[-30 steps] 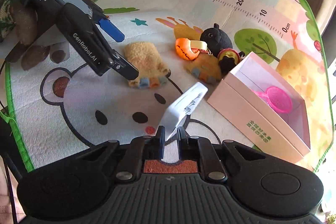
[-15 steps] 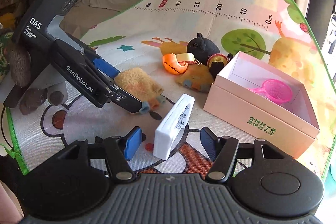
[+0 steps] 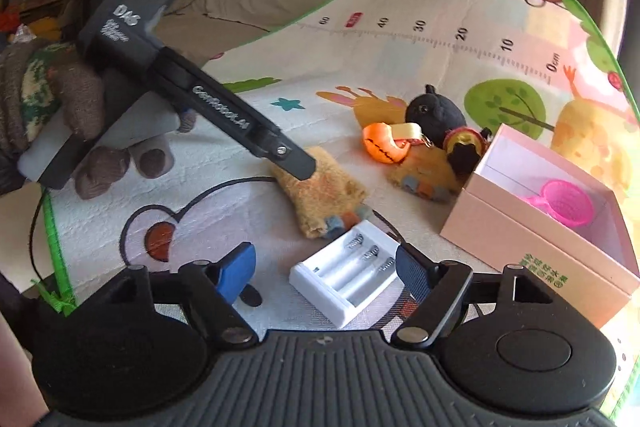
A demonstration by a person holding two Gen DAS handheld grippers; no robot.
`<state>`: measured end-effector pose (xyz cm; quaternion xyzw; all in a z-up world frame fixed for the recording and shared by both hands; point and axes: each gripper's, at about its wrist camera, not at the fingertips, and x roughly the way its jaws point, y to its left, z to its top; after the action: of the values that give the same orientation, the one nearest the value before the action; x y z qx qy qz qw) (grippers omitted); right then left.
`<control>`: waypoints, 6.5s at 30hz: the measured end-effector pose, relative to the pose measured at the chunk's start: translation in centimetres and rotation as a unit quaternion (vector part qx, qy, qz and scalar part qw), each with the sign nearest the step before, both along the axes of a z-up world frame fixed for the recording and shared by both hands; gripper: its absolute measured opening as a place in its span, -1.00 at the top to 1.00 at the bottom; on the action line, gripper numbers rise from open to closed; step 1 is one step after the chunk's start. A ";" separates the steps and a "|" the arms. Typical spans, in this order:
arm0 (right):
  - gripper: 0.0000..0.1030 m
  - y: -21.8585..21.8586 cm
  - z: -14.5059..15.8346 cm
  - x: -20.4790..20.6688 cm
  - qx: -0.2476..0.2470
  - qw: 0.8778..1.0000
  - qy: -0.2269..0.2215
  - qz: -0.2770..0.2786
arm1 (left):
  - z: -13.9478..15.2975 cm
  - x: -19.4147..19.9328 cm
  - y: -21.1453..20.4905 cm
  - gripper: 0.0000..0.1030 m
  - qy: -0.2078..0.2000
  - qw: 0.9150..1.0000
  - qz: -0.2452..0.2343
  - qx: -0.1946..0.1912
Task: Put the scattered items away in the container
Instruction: 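Lift the white charger and set it down beside the beige cloth, then grasp the white charger with the right tool while the left tool grasps the beige cloth, then carry charger and cloth into the pink box and open both tools, then grasp the yellow Hello Kitty toy with the right tool while the left tool approaches the orange cup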
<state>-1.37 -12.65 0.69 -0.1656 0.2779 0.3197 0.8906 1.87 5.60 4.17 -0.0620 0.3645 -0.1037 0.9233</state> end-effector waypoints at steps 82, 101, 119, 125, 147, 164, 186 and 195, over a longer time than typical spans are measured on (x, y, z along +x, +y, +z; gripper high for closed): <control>0.00 -9.3 -2.0 1.1 0.041 0.980 0.067 -0.185 | -2.6 1.7 -9.1 -0.45 -0.026 0.989 -0.101 0.105; 0.08 -9.1 -0.7 -1.0 0.046 0.982 0.059 -0.171 | 0.0 -5.2 -9.9 -0.11 -0.047 0.982 -0.159 0.089; 0.08 -11.5 1.8 -4.0 0.055 0.981 0.032 -0.186 | 2.2 -7.9 -13.5 -0.12 -0.070 0.969 -0.209 0.117; 0.08 -12.8 3.8 -2.2 0.090 0.978 0.022 -0.188 | 4.3 -5.0 -14.2 -0.12 -0.106 0.967 -0.200 0.116; -0.42 -12.7 10.9 15.3 0.148 0.956 -0.074 -0.241 | 5.7 6.9 -9.9 -0.89 -0.165 0.975 -0.102 0.111; -0.22 7.8 3.4 15.4 -0.010 0.996 0.017 -0.085 | -0.8 0.4 1.7 -0.94 -0.070 0.995 0.018 0.063; -0.13 4.6 3.6 8.8 0.023 0.998 0.059 -0.009 | -1.7 -1.6 1.9 -0.96 -0.047 0.998 -0.003 0.040; -0.38 -2.4 4.0 3.5 0.024 0.997 0.004 -0.076 | -1.0 -2.0 -3.2 -0.96 -0.054 0.994 -0.064 0.064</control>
<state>2.12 -15.01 4.69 -0.1212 0.2850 0.2586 0.9150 -0.08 2.45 3.20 0.0268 0.3230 -0.1424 0.9352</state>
